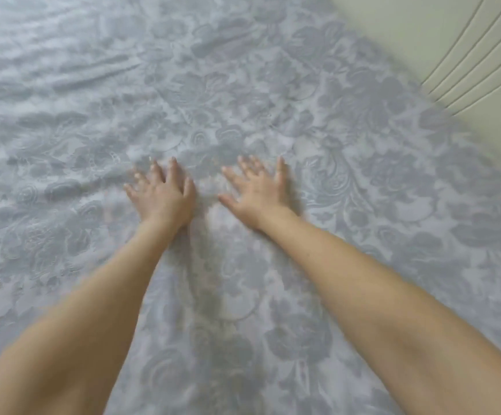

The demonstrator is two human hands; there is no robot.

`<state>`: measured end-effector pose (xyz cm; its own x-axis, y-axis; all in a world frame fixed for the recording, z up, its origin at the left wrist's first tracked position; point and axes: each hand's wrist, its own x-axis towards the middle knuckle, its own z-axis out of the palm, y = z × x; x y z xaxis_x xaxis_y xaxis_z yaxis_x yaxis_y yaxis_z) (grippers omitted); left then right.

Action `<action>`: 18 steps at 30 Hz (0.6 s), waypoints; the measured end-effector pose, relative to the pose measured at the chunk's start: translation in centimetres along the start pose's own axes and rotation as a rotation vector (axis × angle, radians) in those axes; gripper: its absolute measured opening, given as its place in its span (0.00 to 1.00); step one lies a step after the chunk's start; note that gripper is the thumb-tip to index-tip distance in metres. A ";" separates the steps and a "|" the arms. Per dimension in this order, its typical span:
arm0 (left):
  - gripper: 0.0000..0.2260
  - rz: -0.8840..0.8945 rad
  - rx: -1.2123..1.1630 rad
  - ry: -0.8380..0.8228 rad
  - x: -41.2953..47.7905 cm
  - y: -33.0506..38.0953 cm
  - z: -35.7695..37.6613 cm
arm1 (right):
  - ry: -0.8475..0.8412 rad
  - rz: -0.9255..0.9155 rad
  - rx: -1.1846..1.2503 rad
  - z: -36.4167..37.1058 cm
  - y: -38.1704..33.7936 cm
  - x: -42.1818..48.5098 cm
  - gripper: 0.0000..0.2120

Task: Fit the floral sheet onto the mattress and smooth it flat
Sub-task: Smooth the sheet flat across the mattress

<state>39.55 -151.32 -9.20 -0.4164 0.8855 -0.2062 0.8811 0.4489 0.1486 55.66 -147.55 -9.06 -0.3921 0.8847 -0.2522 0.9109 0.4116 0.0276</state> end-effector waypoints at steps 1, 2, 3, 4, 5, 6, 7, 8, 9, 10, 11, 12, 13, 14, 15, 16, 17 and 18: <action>0.25 0.007 0.016 -0.025 -0.1 2.8 1.7 | 0.034 0.094 0.009 1.3 4.5 -1.1 0.30; 0.25 0.061 0.035 -0.006 -1.0 5.5 3.4 | 0.078 0.194 0.033 2.5 9.0 -3.4 0.30; 0.24 0.138 0.039 0.030 -2.8 7.9 5.0 | 0.129 0.292 0.037 3.6 13.2 -6.7 0.31; 0.24 0.219 0.031 0.055 -5.2 9.8 6.2 | 0.163 0.394 0.024 4.6 16.8 -10.9 0.32; 0.24 0.293 0.018 0.069 -8.0 11.2 7.1 | 0.176 0.491 0.010 5.4 19.5 -15.5 0.32; 0.23 0.368 0.015 0.066 -10.9 12.2 7.6 | 0.169 0.601 0.020 6.1 21.1 -19.9 0.32; 0.23 0.446 0.021 0.046 -14.1 12.9 7.7 | 0.141 0.716 0.045 6.5 21.7 -23.6 0.32; 0.23 0.536 0.006 -0.008 -17.6 13.6 7.7 | 0.091 0.810 0.070 6.7 21.7 -26.5 0.33; 0.23 0.645 -0.010 -0.092 -21.2 14.3 7.5 | 0.043 0.874 0.104 6.5 21.4 -28.5 0.34; 0.22 0.759 -0.008 -0.168 -24.5 14.8 7.2 | 0.012 0.914 0.148 6.0 21.0 -29.4 0.34; 0.22 0.860 -0.015 -0.209 -26.5 15.2 6.9 | 0.010 0.947 0.174 4.8 20.6 -29.3 0.34; 0.21 0.950 -0.031 -0.224 -27.0 15.5 6.4 | 0.036 0.961 0.186 3.7 20.6 -28.5 0.33; 0.20 1.010 -0.049 -0.191 -26.0 15.8 5.8 | 0.096 0.945 0.184 2.4 20.7 -26.9 0.32; 0.19 1.017 -0.064 -0.126 -24.4 16.1 5.3 | 0.165 0.882 0.189 1.2 20.8 -24.5 0.31; 0.19 0.972 -0.071 -0.068 -22.6 16.5 4.9 | 0.240 0.783 0.183 0.0 20.9 -21.5 0.29; 0.20 0.867 -0.065 -0.001 -20.6 17.3 4.4 | 0.272 0.656 0.177 -0.7 21.0 -18.4 0.28; 0.22 0.734 -0.041 0.013 -19.0 18.1 4.1 | 0.241 0.507 0.135 -1.0 21.3 -15.5 0.27; 0.24 0.602 -0.023 -0.015 -18.3 19.3 4.3 | 0.164 0.380 0.085 -1.0 22.4 -13.5 0.27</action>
<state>65.11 -159.41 -6.71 0.1577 0.9831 -0.0929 0.9560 -0.1284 0.2638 81.19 -150.03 -4.08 -0.0356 0.9960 -0.0821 0.9993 0.0364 0.0073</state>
